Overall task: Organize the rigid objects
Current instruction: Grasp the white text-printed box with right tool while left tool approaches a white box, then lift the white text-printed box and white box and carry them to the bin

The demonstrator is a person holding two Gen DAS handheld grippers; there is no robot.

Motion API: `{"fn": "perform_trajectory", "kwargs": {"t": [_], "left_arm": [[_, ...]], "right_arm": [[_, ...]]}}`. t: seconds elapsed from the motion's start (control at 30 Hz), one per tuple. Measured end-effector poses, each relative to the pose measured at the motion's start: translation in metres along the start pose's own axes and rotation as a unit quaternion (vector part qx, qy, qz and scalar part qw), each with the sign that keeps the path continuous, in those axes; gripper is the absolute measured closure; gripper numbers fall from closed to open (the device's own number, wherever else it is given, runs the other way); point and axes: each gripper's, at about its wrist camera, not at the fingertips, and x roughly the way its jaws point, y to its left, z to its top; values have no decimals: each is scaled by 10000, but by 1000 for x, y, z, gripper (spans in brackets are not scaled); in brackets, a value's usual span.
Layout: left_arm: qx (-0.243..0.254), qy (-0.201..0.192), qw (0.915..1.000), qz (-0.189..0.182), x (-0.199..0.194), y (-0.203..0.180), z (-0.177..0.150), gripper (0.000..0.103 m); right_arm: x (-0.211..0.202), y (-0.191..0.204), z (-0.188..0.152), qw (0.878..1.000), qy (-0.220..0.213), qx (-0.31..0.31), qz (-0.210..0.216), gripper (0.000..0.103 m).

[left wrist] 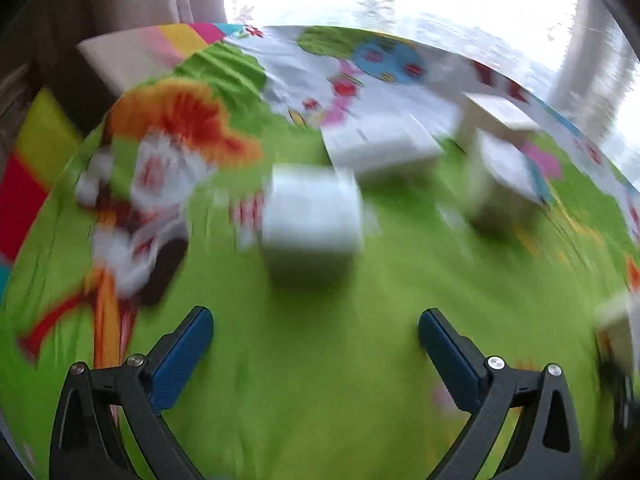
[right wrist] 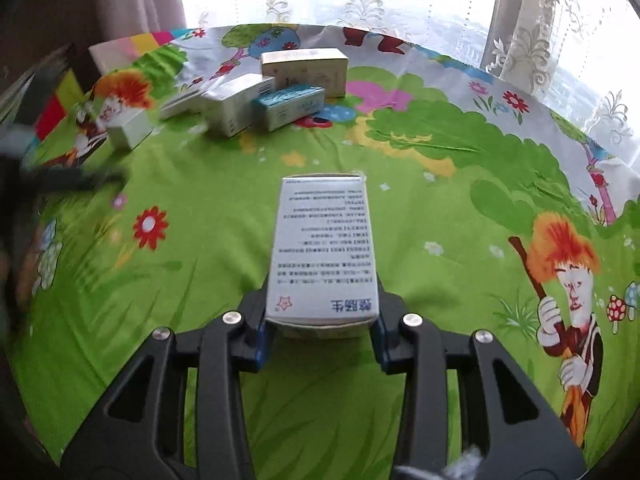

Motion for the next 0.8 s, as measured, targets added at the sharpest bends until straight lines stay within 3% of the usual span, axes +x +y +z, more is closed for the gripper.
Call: {"fn": "perform_trajectory", "kwargs": {"t": [0.07, 0.1, 0.13, 0.17, 0.27, 0.5, 0.7, 0.8], "left_arm": [[-144, -47, 9999, 52, 14, 5, 19, 0], [-152, -119, 9998, 33, 16, 6, 22, 8], [-36, -310, 9995, -42, 12, 5, 21, 43], [114, -420, 9990, -139, 6, 2, 18, 56], [307, -368, 9966, -667, -15, -7, -15, 58], [911, -479, 9892, -1040, -74, -53, -109, 58], [1279, -521, 9823, -1263, -102, -96, -134, 58], [1498, -723, 9755, -1441, -128, -114, -143, 58]], "right_arm": [[3, 2, 3, 10000, 8, 8, -10, 60], [3, 1, 2, 10000, 9, 57, 35, 59], [3, 0, 0, 9999, 5, 95, 70, 59], [1, 0, -2, 9999, 2, 102, 77, 59], [2, 2, -3, 10000, -2, 82, 47, 59], [3, 2, -2, 9999, -4, 98, 60, 60], [-18, 5, -23, 9981, -83, 606, -50, 60], [-51, 6, -50, 9935, -431, 1047, -94, 60]]}}
